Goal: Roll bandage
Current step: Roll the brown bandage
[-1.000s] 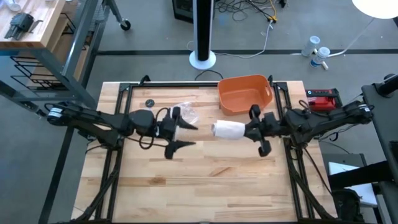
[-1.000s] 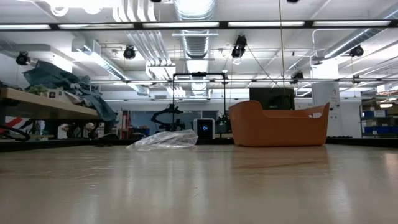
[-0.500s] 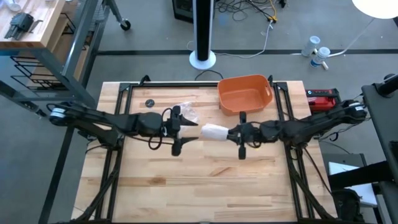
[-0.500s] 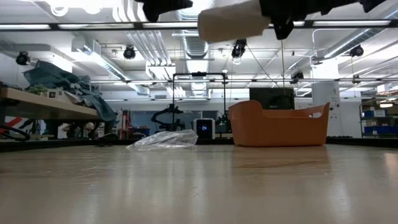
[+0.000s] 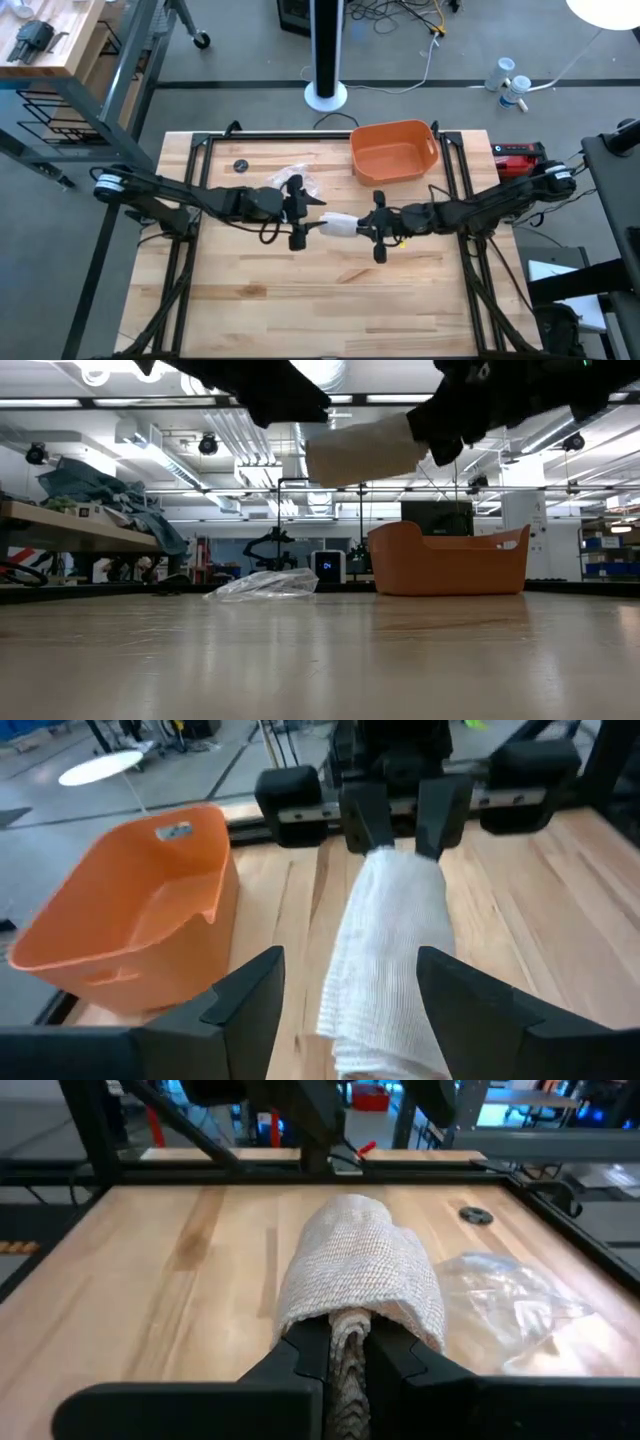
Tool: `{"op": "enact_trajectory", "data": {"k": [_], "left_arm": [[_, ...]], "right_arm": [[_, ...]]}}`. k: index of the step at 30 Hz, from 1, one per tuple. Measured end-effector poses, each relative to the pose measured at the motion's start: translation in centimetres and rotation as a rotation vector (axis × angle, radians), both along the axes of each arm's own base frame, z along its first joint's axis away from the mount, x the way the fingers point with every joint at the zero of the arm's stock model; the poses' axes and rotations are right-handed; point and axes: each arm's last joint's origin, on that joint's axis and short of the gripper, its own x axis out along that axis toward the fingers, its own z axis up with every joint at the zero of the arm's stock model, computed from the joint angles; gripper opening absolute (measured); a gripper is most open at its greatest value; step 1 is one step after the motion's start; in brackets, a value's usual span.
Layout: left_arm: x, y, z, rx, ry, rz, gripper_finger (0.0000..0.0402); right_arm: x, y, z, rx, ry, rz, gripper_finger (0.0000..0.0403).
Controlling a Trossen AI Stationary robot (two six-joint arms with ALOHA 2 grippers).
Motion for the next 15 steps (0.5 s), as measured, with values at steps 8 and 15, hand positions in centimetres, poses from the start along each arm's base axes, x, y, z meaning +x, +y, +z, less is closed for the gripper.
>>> {"op": "enact_trajectory", "data": {"k": [8,15], "left_arm": [[0.6,0.0,-0.8,-0.022,0.012,0.010,0.0210],[1.0,0.0,-2.8,-0.027,0.067,0.018,0.0211]], "right_arm": [[-0.4,-1.2,-4.8,0.190,-0.021,-0.062,0.0019],[0.7,-2.6,-7.2,0.313,0.084,-0.177,0.0019]]}}
